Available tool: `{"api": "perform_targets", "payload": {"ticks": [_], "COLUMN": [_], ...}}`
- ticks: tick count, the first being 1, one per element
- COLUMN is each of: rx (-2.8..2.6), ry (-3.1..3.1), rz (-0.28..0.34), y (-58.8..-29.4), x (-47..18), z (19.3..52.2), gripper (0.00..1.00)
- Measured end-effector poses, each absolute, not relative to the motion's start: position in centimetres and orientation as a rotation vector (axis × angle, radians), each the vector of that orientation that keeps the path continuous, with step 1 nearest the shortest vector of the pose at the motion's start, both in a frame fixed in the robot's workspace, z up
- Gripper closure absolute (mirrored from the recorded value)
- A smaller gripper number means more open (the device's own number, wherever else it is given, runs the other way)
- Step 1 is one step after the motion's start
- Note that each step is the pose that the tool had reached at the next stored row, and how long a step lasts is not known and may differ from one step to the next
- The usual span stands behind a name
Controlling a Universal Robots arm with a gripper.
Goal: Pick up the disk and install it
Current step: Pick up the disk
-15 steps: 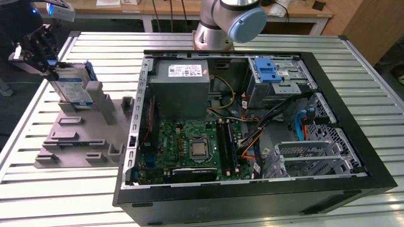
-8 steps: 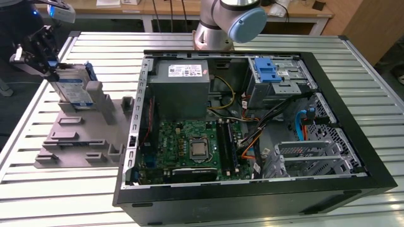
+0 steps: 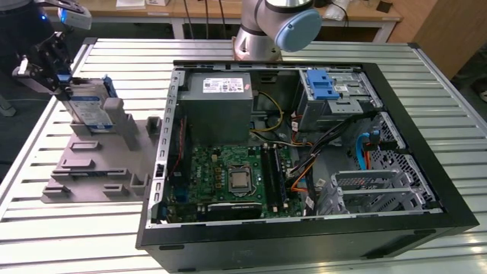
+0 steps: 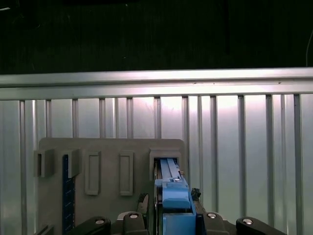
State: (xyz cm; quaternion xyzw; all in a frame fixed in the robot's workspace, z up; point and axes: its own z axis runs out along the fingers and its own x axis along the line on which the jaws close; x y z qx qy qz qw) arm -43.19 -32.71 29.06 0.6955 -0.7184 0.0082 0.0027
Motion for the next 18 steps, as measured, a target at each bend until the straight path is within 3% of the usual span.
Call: {"api": "perform_targets", "payload": {"ticks": [1,7,9,18], "rx": [2.181,2.181,2.181,2.181], "ry": [-2.253,-2.253,-2.253,-2.253], "rz": [0.026,0.026,0.026,0.026], "y": [-32.72,-32.72,-32.72,-32.72], "x": [-43.19,-43.19,-43.19,-43.19], "z": [29.04,28.96,28.96,29.37], "gripper": [0.56,0.56,0.64,0.64]}}
